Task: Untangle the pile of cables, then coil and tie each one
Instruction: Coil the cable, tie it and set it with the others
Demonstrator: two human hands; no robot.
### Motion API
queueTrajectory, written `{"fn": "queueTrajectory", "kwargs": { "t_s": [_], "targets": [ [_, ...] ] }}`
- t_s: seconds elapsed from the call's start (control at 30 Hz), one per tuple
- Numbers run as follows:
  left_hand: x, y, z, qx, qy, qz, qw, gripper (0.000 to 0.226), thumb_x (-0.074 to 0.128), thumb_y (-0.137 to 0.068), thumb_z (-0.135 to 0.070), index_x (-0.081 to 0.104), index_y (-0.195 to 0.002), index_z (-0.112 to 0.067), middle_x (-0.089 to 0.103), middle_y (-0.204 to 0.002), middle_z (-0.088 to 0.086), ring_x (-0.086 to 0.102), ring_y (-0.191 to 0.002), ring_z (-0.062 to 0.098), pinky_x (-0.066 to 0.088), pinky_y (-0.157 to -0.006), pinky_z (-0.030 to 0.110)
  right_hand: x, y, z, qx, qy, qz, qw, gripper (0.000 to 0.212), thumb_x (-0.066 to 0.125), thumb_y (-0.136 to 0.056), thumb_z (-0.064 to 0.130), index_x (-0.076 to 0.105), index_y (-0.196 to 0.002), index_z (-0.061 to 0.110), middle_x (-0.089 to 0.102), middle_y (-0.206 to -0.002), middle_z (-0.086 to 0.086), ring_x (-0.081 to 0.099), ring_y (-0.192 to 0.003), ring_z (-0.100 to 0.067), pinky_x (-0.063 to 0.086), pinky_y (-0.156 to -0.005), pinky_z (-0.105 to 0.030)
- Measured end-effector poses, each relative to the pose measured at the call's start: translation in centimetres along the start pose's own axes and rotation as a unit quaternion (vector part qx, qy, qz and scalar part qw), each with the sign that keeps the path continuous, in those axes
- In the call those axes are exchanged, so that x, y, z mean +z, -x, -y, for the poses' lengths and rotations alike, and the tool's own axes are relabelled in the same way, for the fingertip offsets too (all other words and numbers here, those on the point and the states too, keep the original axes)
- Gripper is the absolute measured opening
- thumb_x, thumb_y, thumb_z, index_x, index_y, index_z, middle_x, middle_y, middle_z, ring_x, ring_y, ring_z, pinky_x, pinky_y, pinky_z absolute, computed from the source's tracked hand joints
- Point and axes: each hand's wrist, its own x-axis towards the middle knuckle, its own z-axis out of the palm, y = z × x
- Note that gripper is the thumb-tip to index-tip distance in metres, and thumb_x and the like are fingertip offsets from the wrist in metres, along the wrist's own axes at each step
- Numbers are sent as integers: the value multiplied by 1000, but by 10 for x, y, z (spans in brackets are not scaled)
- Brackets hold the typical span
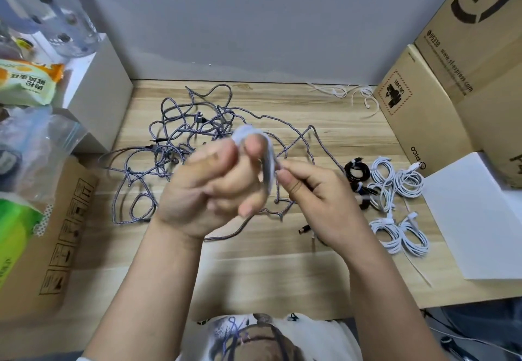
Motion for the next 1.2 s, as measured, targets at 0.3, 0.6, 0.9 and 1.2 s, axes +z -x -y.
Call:
{"fn": "queueTrajectory", "kwargs": {
  "t_s": [0.3,0.6,0.9,1.2],
  "targets": [
    [10,-19,14,103,-233,-322,912,41,40,-86,-23,48,-121,-2,47,-50,-8,47,-38,3,51,-62,18,4,7,11,-33,121,17,992,34,50,-84,45,44,-58,24,32,-45,2,29,-49,-15,26,-49,-33],
    [0,-10,28,-74,-542,-347,762,21,49,-95,-21,60,-109,-11,66,-76,0,60,-66,1,47,-61,12,3,13,22,-133,126,-78,980,21,63,-75,37,69,-65,19,50,-52,14,44,-50,-7,45,-48,-30],
    [3,7,14,-184,-294,-147,926,50,40,-92,-53,65,-68,-16,30,-36,-12,21,-31,5,47,-51,23,-11,7,22,-157,-50,-149,975,6,74,-75,21,71,-80,23,54,-60,4,47,-55,-9,36,-56,-16],
    [1,-1,4,-4,-52,3,999,28,43,-98,-27,59,-96,-4,34,-54,-6,27,-37,7,47,-65,22,9,-3,-6,-2,-116,-7,993,17,47,-92,33,61,-82,36,56,-59,21,49,-58,1,36,-60,-16]
  ]
}}
